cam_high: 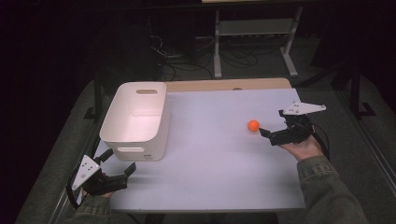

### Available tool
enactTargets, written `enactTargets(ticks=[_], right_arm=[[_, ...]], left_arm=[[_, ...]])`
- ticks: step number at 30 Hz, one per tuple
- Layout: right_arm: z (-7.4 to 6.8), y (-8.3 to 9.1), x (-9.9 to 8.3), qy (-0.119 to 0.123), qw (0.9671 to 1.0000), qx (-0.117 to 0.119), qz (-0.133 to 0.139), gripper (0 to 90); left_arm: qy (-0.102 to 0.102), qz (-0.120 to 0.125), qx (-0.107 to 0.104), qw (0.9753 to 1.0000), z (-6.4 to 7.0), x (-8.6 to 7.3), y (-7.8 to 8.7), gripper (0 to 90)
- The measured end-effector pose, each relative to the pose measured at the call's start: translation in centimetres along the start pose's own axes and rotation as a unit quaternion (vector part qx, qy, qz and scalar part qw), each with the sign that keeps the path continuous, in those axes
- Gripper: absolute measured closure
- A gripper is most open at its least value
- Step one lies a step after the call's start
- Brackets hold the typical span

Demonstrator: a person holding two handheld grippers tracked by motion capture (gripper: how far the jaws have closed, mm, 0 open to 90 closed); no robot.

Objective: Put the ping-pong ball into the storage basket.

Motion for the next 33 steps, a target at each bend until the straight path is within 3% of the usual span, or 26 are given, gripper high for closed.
enactTargets(ticks=[24,33], right_arm=[[0.5,-1.3,2.4,0.013,0.9997,0.01,-0.02,0.0],[1.1,-2.3,3.0,0.013,0.9987,0.034,-0.034,0.0]], left_arm=[[-0.002,0.0,0.001,1.0,0.0,0.0,0.0,0.1],[-0.004,0.0,0.0,1.0,0.0,0.0,0.0,0.1]])
Point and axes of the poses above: each handheld gripper's, and its own axes: y roughly backward along the jaws, x roughly out of its top, z roughly to its right, the point moved 2 cm from there along -y, roughly forward along the jaws, and after that the axes turned 1 degree about x, right-handed, at the moved point
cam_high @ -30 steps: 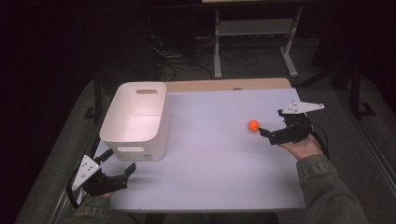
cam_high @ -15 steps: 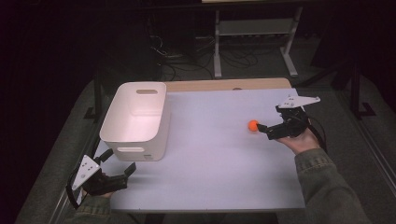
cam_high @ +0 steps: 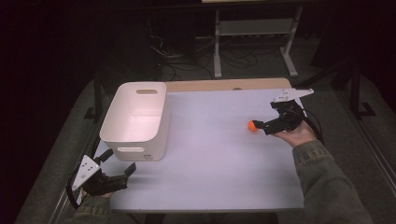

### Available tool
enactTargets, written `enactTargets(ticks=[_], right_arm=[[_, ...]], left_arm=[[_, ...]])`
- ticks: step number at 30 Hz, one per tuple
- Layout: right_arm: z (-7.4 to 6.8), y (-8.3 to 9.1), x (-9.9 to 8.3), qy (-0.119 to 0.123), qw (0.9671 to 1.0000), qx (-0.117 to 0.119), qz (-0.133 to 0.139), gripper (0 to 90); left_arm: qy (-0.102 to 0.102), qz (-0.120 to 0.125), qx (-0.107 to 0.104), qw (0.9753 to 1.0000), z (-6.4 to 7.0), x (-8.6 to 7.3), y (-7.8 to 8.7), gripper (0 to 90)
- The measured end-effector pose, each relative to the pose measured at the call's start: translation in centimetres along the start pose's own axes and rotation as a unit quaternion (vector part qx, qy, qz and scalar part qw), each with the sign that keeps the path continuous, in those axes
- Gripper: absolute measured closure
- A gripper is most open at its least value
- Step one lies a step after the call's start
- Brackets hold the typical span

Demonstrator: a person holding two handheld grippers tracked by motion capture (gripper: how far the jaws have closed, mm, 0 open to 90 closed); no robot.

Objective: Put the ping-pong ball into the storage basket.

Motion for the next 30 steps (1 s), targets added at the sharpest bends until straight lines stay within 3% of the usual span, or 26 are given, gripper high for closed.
enactTargets(ticks=[17,30], right_arm=[[1.4,-2.3,0.4,-0.006,0.9994,0.02,-0.026,0.0],[2.4,-3.5,0.3,-0.01,0.999,0.021,-0.038,0.0]], left_arm=[[0.0,-0.003,0.003,1.0,0.0,0.0,0.0,0.1],[0.0,-0.004,0.004,1.0,0.0,-0.1,-0.1,0.2]])
Point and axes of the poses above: each handheld gripper's, and its own axes: y roughly backward along the jaws, x roughly out of its top, z roughly to its right, the point moved 2 cm from there along -y, roughly forward along the jaws, and after that the axes turned 1 degree about x, right-handed, at the moved point
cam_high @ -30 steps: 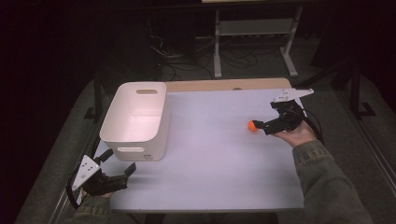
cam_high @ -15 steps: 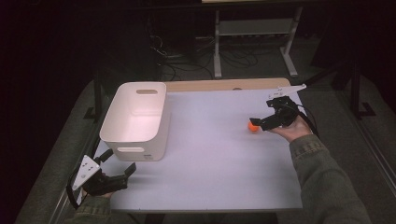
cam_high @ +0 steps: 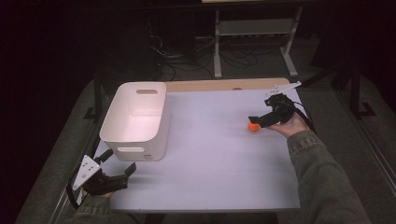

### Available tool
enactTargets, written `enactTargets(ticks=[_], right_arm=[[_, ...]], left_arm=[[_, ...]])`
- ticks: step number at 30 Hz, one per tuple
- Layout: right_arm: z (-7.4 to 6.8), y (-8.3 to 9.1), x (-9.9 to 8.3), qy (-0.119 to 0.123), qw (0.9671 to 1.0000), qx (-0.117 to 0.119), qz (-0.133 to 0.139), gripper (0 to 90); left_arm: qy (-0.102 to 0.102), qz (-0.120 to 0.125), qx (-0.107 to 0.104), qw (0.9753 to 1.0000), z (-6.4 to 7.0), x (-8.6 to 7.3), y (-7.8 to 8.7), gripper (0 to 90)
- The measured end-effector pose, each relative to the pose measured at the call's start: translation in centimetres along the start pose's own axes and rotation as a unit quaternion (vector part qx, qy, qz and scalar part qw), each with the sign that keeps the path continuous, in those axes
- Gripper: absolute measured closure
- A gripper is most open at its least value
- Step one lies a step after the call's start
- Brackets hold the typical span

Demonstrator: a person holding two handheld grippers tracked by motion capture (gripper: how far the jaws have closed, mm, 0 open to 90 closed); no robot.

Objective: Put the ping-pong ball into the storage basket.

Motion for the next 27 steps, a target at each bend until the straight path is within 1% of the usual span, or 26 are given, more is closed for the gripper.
enactTargets(ticks=[6,17,20,27], right_arm=[[0.5,-0.5,-0.2,-0.004,1.0,-0.001,-0.008,0.0],[1.3,-1.9,-0.7,-0.013,0.9996,0.006,-0.023,0.0],[1.8,-2.2,-0.9,-0.022,0.9993,0.012,-0.027,1.5],[2.5,-2.5,-1.3,-0.032,0.999,0.013,-0.03,1.5]], left_arm=[[-0.001,0.0,0.001,1.0,0.0,0.0,0.0,0.2],[0.0,-0.002,0.0,1.0,0.0,0.0,-0.1,0.2],[-0.001,-0.002,-0.001,1.0,0.0,0.0,-0.1,0.2],[0.0,-0.002,-0.002,1.0,0.0,0.0,-0.1,0.2]])
Point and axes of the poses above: each handheld gripper's, and its own axes: y roughly backward along the jaws, x roughly out of its top, z roughly to its right, the point moved 2 cm from there along -y, roughly forward along the jaws, and after that the axes turned 1 degree about x, right-handed, at the moved point
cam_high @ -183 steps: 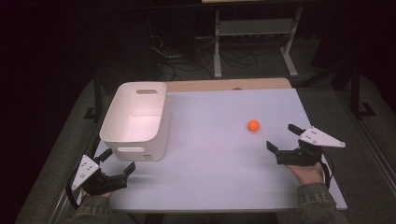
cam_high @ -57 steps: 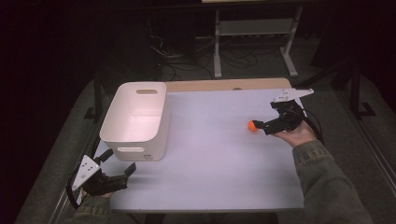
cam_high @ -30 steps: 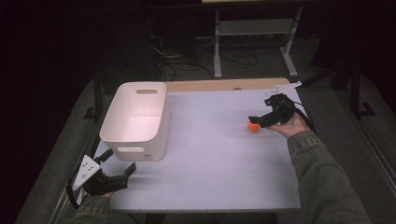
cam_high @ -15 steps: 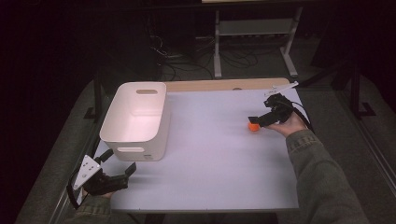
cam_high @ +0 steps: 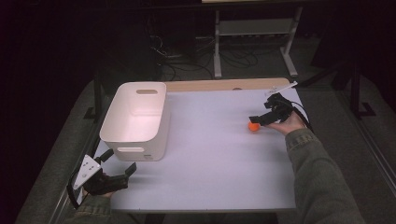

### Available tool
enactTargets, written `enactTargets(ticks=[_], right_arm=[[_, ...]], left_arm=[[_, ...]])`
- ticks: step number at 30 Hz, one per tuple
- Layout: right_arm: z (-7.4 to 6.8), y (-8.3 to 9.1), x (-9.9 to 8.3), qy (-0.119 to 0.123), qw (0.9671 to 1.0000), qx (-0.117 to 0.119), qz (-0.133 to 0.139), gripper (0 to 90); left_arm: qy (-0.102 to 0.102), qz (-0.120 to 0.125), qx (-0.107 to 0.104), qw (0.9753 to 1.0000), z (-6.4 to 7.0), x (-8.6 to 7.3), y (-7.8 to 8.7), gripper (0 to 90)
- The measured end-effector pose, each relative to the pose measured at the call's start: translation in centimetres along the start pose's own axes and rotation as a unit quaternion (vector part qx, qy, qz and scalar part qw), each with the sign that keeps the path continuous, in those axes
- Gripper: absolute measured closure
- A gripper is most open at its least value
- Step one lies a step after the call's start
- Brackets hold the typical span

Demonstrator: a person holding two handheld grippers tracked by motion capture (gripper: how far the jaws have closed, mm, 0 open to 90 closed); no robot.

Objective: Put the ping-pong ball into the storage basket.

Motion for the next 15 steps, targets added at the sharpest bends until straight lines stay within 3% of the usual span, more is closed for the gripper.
enactTargets(ticks=[15], right_arm=[[0.8,-1.3,-0.5,-0.009,0.9998,-0.002,-0.016,1.7]], left_arm=[[-0.001,0.0,0.0,1.0,0.0,0.0,0.0,0.2]])
Point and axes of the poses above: each handheld gripper's, and its own axes: y roughly backward along the jaws, x roughly out of its top, z roughly to its right, the point moved 2 cm from there along -y, roughly forward along the jaws, and after that the axes turned 1 degree about x, right-handed, at the moved point
